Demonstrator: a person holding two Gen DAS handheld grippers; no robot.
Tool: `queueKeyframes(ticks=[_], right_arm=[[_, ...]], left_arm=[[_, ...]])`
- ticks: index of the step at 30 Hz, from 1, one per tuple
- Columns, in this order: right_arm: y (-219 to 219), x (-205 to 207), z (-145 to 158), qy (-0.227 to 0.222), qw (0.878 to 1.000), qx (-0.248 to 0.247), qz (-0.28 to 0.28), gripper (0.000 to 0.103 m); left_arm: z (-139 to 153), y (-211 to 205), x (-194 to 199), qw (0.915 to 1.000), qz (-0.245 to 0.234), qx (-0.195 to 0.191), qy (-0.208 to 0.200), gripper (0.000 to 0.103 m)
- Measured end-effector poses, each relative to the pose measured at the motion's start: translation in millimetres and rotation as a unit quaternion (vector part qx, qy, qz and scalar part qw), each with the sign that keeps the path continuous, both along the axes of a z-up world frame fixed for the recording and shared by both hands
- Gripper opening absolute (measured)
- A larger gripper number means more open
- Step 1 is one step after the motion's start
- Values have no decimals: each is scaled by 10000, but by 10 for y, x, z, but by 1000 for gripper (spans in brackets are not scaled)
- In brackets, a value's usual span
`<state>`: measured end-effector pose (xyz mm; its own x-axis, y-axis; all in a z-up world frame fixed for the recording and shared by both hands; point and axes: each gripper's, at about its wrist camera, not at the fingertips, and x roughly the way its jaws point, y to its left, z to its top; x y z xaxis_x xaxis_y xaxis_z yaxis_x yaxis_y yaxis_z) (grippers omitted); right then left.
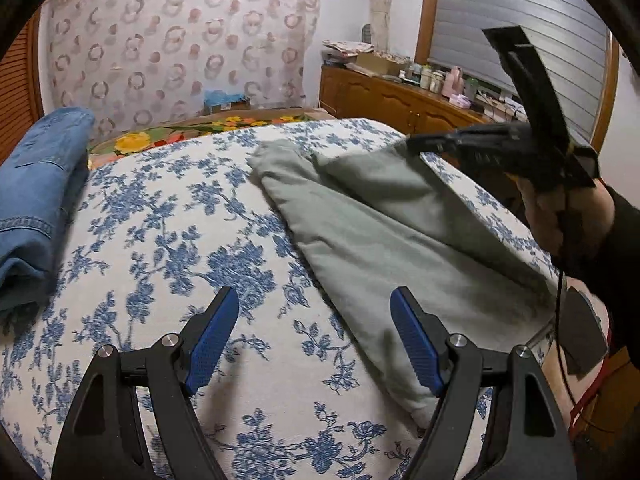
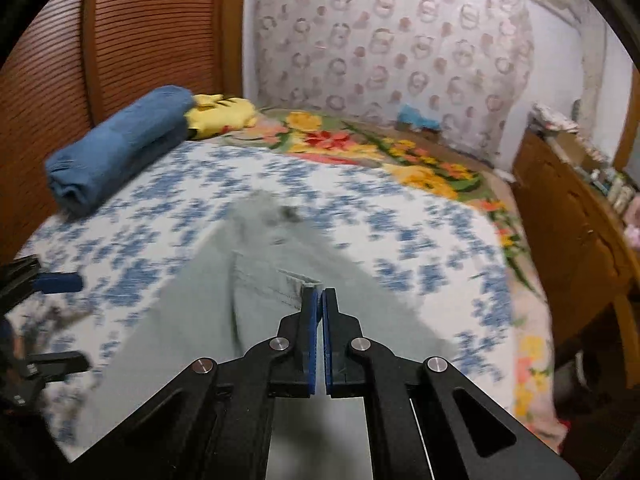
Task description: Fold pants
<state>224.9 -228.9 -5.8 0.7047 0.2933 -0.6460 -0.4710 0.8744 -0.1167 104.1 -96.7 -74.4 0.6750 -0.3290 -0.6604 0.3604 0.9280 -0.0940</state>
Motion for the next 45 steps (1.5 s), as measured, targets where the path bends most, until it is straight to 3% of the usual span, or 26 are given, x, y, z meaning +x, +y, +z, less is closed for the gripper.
queueKeyframes(ticks=[13, 18, 28, 33, 41, 45], right_arm=[[-217, 193, -79, -230, 9987, -120, -435, 2], [-322, 358, -193, 25, 9944, -377, -985, 2], [-468, 488, -236, 376, 9935, 165, -1066, 2], [-540, 213, -195, 402, 9929, 440, -1032, 35], [-446, -569, -228, -59, 9956, 354, -866, 37], [-464, -844, -262, -21, 9949, 464, -897, 37]], left_arm=[[-55, -34, 11, 10000, -17, 39, 89, 79], [-89, -42, 22, 9999, -16, 57, 126, 79], [-125, -55, 39, 9997, -14, 69, 255, 79], [-137, -72, 46, 9996, -42, 106, 258, 79], [-126, -99, 27, 9997, -39, 206, 142, 79], [-122, -98, 27, 9996, -34, 233, 131, 79]])
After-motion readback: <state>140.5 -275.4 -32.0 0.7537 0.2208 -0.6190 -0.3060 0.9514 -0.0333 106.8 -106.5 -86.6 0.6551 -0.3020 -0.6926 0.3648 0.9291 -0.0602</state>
